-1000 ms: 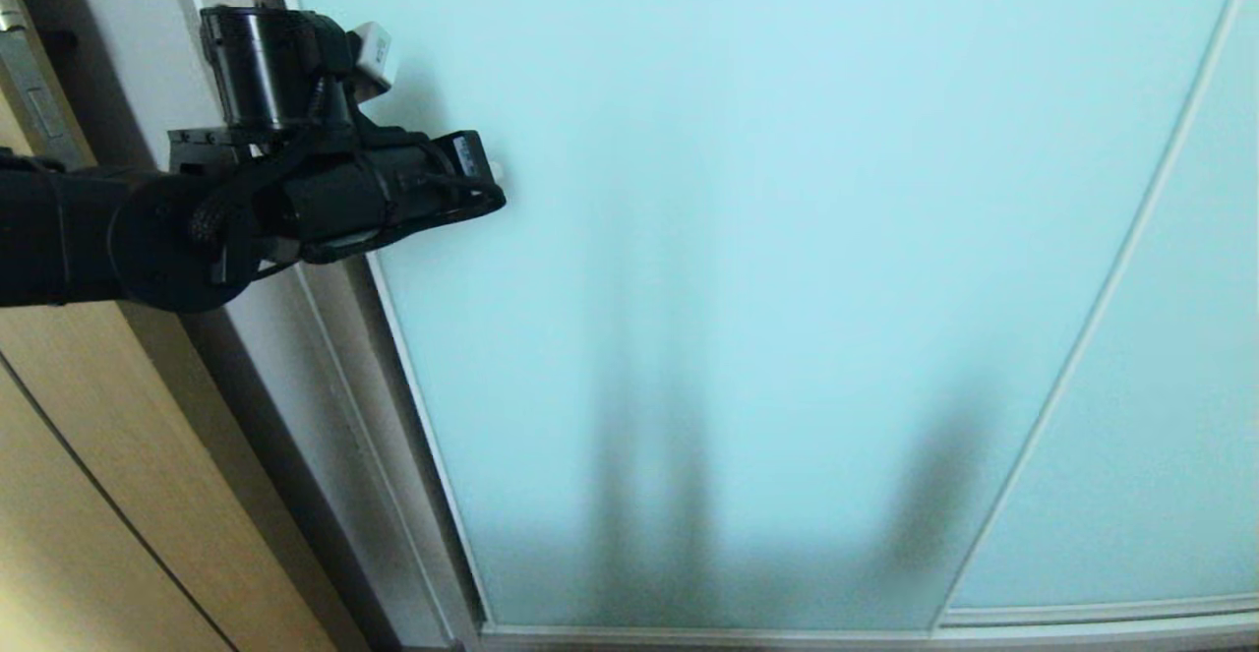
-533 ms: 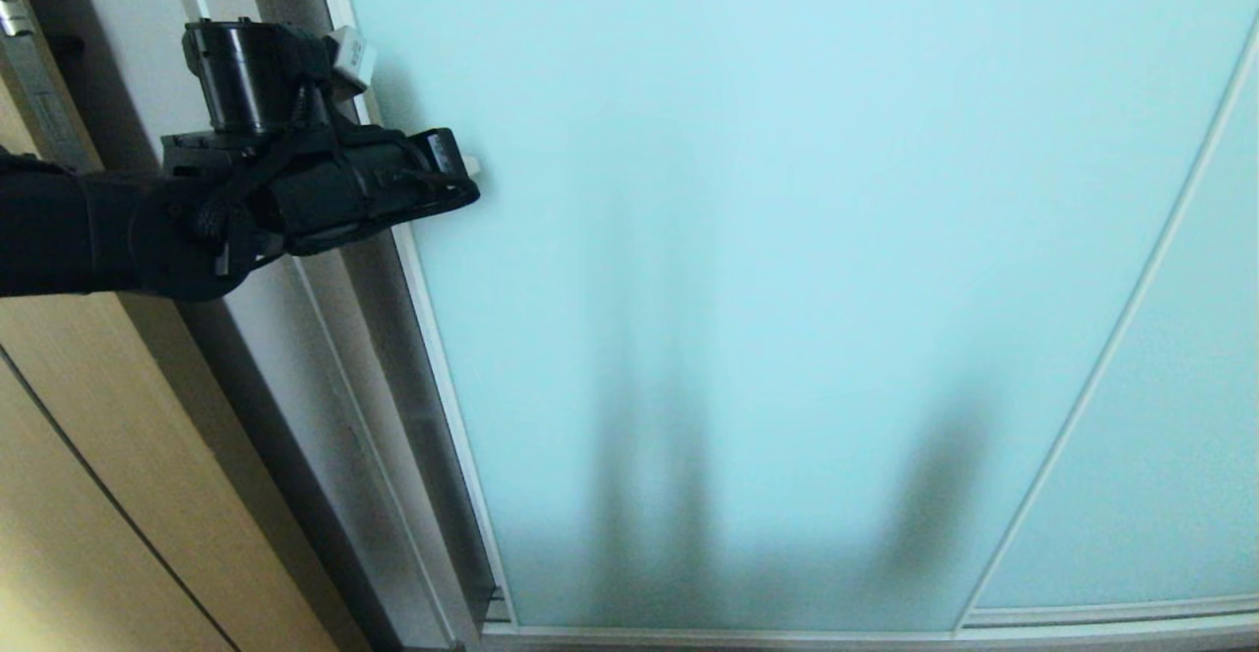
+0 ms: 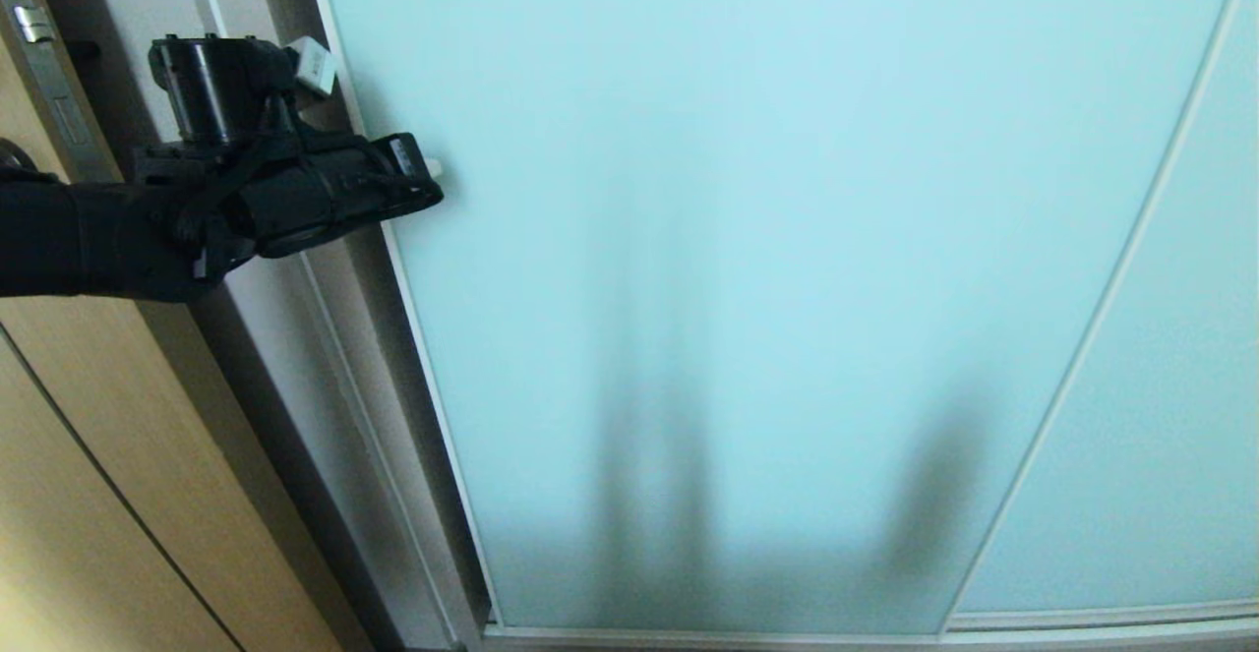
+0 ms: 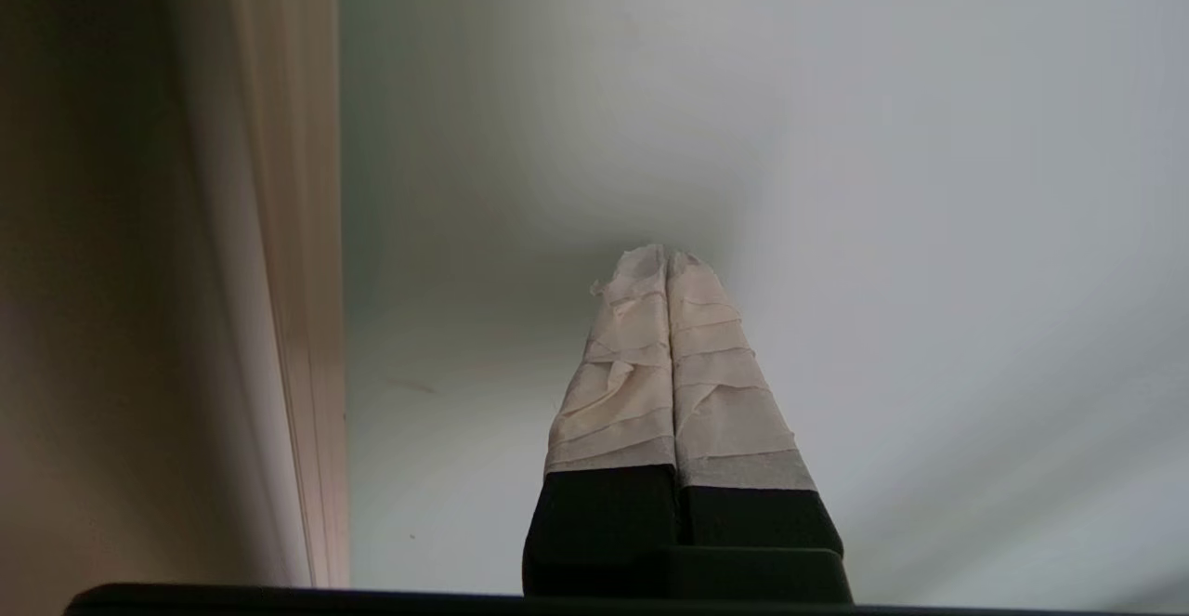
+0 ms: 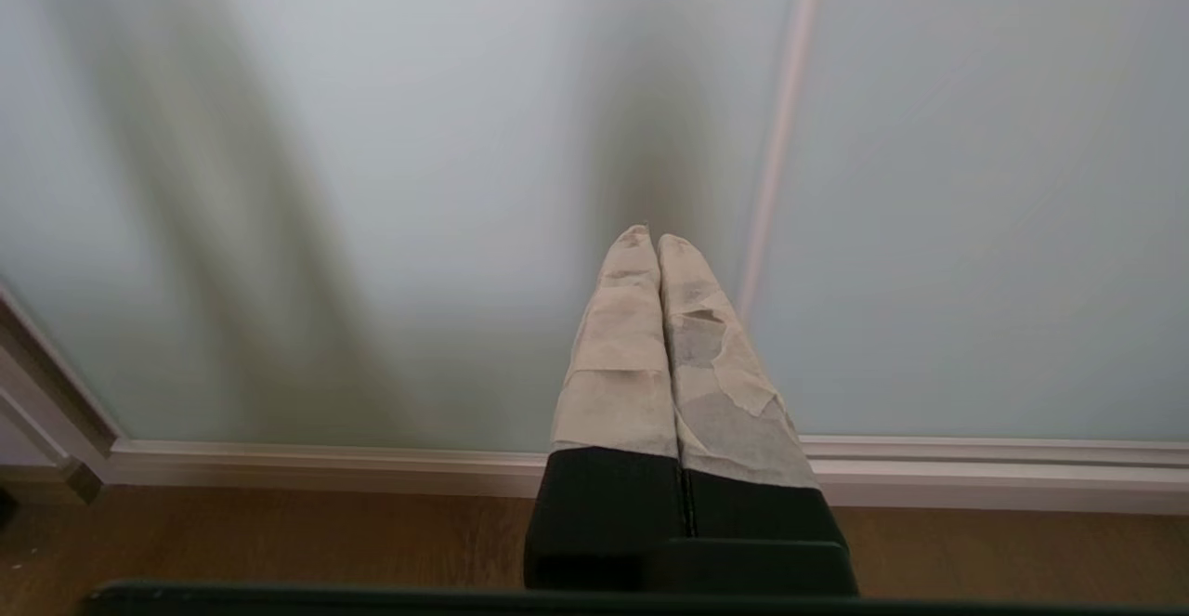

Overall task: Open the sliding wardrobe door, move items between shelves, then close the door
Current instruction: Close the door

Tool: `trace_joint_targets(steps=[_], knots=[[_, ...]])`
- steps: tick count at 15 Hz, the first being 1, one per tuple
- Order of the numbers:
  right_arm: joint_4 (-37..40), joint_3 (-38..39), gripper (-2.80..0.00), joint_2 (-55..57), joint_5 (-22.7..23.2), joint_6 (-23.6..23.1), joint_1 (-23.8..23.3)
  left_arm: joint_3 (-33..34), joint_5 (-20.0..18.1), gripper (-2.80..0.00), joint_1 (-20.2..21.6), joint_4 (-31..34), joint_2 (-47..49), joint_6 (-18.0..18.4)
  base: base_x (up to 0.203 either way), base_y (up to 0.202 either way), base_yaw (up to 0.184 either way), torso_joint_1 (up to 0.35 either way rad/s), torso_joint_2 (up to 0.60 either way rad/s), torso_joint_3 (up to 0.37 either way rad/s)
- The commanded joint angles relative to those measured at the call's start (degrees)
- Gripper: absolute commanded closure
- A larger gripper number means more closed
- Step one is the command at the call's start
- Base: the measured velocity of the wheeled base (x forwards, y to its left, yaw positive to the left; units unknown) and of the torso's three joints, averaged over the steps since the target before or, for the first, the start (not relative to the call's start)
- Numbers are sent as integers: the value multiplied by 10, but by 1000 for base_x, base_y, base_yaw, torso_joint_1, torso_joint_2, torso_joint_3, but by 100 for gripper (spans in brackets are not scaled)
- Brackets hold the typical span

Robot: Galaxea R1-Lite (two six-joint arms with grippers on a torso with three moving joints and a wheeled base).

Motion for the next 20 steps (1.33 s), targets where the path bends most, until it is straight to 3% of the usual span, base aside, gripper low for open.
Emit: trace_joint_targets(steps=[1, 11, 20], knots=[[0, 0, 0, 1, 0, 0, 0, 10, -1, 0, 2, -3, 0, -2, 0, 0, 0, 0, 0, 0], [0, 0, 0, 1, 0, 0, 0, 10, -2, 0, 6, -3, -6, -1, 0, 0, 0, 0, 0, 0], [0, 0, 0, 1, 0, 0, 0, 13, -31, 0, 5, 18, -139, -3, 0, 0, 0, 0, 0, 0]])
